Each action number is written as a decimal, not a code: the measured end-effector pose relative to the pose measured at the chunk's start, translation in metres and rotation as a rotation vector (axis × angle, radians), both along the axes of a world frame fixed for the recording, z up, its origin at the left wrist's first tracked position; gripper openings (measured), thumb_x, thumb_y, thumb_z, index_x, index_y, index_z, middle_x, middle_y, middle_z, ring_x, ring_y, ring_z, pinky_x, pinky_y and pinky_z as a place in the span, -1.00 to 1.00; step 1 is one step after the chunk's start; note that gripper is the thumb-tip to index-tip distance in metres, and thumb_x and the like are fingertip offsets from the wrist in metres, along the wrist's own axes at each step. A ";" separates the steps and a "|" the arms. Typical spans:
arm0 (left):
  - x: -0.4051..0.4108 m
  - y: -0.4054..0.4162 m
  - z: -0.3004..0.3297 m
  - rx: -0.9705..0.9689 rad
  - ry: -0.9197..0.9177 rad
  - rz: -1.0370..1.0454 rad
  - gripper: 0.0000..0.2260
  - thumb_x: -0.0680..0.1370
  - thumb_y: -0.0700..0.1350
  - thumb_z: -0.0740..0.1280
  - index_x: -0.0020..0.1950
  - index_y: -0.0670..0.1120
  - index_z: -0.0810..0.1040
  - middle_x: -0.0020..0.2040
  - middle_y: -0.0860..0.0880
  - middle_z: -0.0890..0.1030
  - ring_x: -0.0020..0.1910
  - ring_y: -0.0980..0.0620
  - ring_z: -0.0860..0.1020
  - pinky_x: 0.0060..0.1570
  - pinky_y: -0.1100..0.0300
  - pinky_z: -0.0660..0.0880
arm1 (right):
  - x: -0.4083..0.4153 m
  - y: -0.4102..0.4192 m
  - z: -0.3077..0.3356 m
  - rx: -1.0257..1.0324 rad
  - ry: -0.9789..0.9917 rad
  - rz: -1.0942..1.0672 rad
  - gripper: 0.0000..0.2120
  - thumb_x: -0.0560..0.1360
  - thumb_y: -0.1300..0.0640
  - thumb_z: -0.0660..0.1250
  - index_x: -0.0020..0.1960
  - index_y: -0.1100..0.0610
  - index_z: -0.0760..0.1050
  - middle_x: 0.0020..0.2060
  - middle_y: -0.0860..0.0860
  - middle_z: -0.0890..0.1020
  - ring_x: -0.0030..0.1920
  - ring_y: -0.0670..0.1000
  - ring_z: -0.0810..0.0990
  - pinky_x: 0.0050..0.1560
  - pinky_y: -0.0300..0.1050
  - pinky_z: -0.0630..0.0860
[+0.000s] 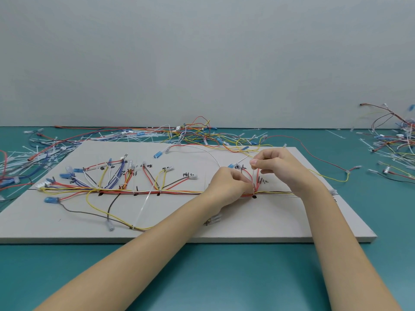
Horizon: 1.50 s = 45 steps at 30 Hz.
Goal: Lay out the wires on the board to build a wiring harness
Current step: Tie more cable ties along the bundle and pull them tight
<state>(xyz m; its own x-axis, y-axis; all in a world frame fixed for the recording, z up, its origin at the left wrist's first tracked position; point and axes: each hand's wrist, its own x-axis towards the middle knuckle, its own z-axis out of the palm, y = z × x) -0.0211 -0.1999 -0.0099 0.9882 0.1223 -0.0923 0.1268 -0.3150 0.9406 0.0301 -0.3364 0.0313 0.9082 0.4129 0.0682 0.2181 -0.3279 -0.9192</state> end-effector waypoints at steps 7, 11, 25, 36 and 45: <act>0.001 0.000 -0.002 0.051 -0.013 -0.019 -0.79 0.39 -0.20 0.48 -0.42 0.02 0.60 -0.51 0.14 0.56 -0.40 0.14 0.51 -0.38 0.25 0.45 | -0.001 0.000 0.000 0.018 0.003 0.011 -0.83 0.52 0.26 0.35 -0.25 0.19 0.52 -0.26 0.03 0.58 -0.20 -0.06 0.51 -0.07 -0.19 0.43; 0.000 0.000 -0.003 0.075 -0.030 -0.021 -0.78 0.38 -0.23 0.48 -0.42 0.00 0.60 -0.41 0.06 0.61 -0.25 0.02 0.59 0.00 0.09 0.56 | 0.000 0.001 0.000 0.036 -0.011 0.005 -0.80 0.52 0.25 0.35 -0.28 0.17 0.51 -0.26 0.04 0.57 -0.19 -0.04 0.49 -0.05 -0.18 0.43; -0.002 -0.001 -0.002 0.140 -0.077 -0.018 -0.83 0.40 -0.21 0.47 -0.36 -0.01 0.61 -0.40 0.07 0.59 -0.29 0.07 0.55 -0.22 0.24 0.48 | 0.001 0.002 -0.003 0.053 -0.039 0.033 -0.83 0.53 0.25 0.34 -0.24 0.19 0.50 -0.24 0.10 0.53 -0.10 0.04 0.45 0.05 -0.04 0.41; -0.002 -0.001 -0.004 0.147 -0.088 -0.022 -0.83 0.39 -0.20 0.47 -0.36 0.00 0.62 -0.52 0.14 0.53 -0.42 0.18 0.48 -0.39 0.37 0.36 | 0.001 0.003 -0.004 0.069 -0.024 0.061 -0.84 0.54 0.26 0.33 -0.23 0.17 0.51 -0.26 0.01 0.56 -0.11 0.00 0.49 0.01 -0.10 0.42; -0.002 0.002 -0.004 0.120 -0.074 -0.038 -0.86 0.39 -0.19 0.47 -0.35 0.00 0.65 -0.41 0.09 0.61 -0.33 0.11 0.52 -0.18 0.20 0.47 | 0.001 0.003 -0.010 -0.138 -0.089 0.047 -0.72 0.53 0.00 0.37 -0.25 0.17 0.58 -0.36 -0.06 0.56 -0.27 -0.06 0.45 -0.27 -0.29 0.39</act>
